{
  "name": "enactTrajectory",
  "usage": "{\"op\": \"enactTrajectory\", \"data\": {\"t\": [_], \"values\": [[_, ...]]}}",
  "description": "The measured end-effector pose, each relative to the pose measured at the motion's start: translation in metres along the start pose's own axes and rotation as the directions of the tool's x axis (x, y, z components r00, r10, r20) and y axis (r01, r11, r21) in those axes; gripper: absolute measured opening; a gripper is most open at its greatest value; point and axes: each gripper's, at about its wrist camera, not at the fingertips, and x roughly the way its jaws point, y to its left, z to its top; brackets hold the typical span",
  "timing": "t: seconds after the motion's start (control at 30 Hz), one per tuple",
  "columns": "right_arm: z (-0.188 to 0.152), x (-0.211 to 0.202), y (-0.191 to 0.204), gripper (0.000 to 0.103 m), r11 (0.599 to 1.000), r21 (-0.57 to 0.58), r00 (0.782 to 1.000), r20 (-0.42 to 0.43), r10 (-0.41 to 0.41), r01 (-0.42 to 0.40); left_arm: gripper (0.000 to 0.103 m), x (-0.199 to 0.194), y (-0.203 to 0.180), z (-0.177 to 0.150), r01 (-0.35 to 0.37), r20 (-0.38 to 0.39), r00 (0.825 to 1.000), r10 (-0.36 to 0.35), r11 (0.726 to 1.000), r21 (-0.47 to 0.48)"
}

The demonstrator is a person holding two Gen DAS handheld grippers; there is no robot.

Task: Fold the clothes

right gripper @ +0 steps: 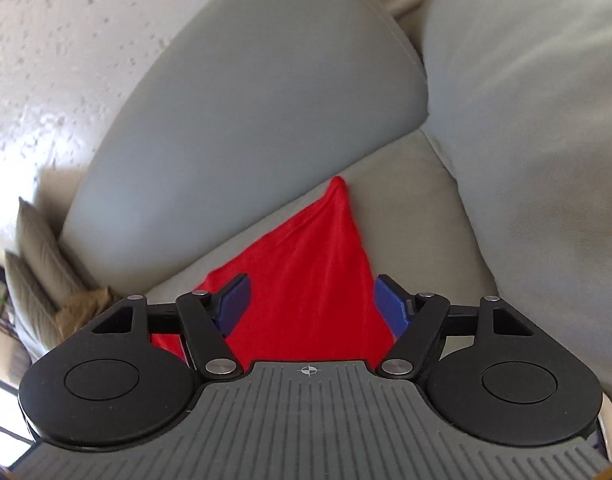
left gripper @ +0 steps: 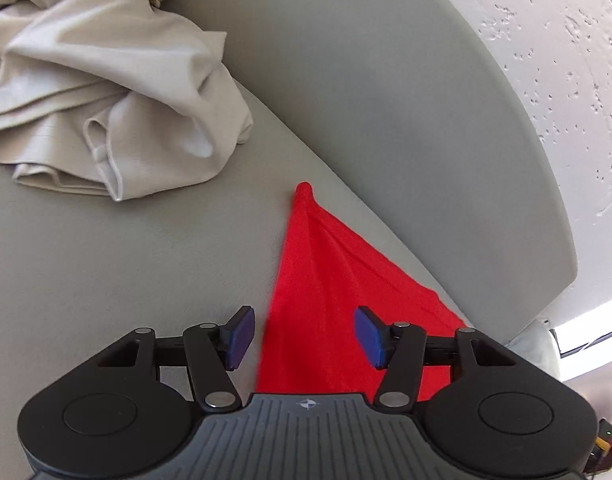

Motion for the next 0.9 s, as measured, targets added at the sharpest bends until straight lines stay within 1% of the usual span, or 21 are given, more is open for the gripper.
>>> {"op": "enactTrajectory", "data": {"t": [0.07,0.1,0.13,0.2,0.3,0.37,0.4,0.43,0.47,0.5,0.53,0.57,0.6,0.63,0.7,0.83,0.9], "values": [[0.011,0.025,-0.015,0.069,0.999,0.053,1.0,-0.002,0.014,-0.014,0.053,0.019,0.004,0.01,0.043,-0.04,0.998,-0.043,0.999,0.001],[0.017,0.036,-0.022,0.066,0.997,0.068,1.0,-0.007,0.023,-0.022,0.053,0.025,0.005,0.016,0.065,-0.044,0.997,-0.065,0.998,0.002],[0.023,0.047,-0.027,0.066,0.997,0.074,0.999,-0.02,0.031,-0.03,0.053,0.029,0.007,0.021,0.091,-0.045,0.995,-0.091,0.996,-0.001],[0.033,0.066,-0.034,0.066,0.996,0.073,0.997,-0.044,0.063,-0.059,0.053,0.038,0.01,0.032,0.134,-0.043,0.99,-0.134,0.991,-0.006],[0.047,0.085,-0.034,0.066,0.992,0.033,0.99,-0.062,0.126,-0.124,0.052,0.049,0.009,0.045,0.16,-0.046,0.986,-0.159,0.987,0.005],[0.054,0.096,-0.031,0.061,0.988,-0.001,0.985,-0.081,0.153,-0.153,0.048,0.055,0.003,0.049,0.154,-0.047,0.987,-0.153,0.988,0.024],[0.055,0.101,-0.028,0.054,0.988,-0.026,0.985,-0.087,0.147,-0.149,0.046,0.057,0.0,0.05,0.141,-0.043,0.989,-0.139,0.989,0.037],[0.056,0.105,-0.024,0.05,0.989,-0.052,0.987,-0.09,0.136,-0.141,0.038,0.058,-0.004,0.051,0.127,-0.038,0.991,-0.125,0.991,0.05],[0.057,0.108,-0.021,0.048,0.988,-0.073,0.987,-0.091,0.129,-0.135,0.032,0.059,-0.006,0.052,0.111,-0.036,0.993,-0.109,0.992,0.052],[0.057,0.11,-0.018,0.046,0.988,-0.09,0.989,-0.09,0.115,-0.123,0.027,0.059,-0.009,0.052,0.092,-0.031,0.995,-0.09,0.994,0.061],[0.057,0.111,-0.014,0.038,0.989,-0.107,0.991,-0.088,0.097,-0.107,0.009,0.055,-0.013,0.051,0.073,-0.021,0.997,-0.072,0.994,0.084],[0.056,0.112,-0.011,0.03,0.988,-0.124,0.993,-0.085,0.08,-0.09,0.003,0.052,-0.016,0.05,0.055,-0.011,0.998,-0.054,0.993,0.107],[0.055,0.111,-0.006,0.009,0.987,-0.145,0.995,-0.075,0.059,-0.069,0.003,0.048,-0.02,0.049,0.036,-0.001,0.999,-0.036,0.991,0.129],[0.053,0.108,0.0,0.007,0.985,-0.167,0.997,-0.062,0.036,-0.046,0.003,0.044,-0.024,0.048,0.018,0.011,1.0,-0.02,0.988,0.151],[0.048,0.104,0.011,0.006,0.978,-0.21,0.999,-0.033,-0.008,0.001,0.003,0.028,-0.034,0.045,0.009,0.056,0.998,-0.02,0.983,0.184],[0.039,0.074,0.04,0.006,0.969,-0.243,0.999,0.036,-0.038,0.046,0.003,-0.011,-0.058,0.037,-0.01,0.115,0.993,-0.02,0.967,0.253],[0.034,0.052,0.056,0.006,0.967,-0.248,0.997,0.057,-0.048,0.06,0.003,-0.038,-0.067,0.029,-0.005,0.137,0.99,-0.031,0.966,0.259]]}}
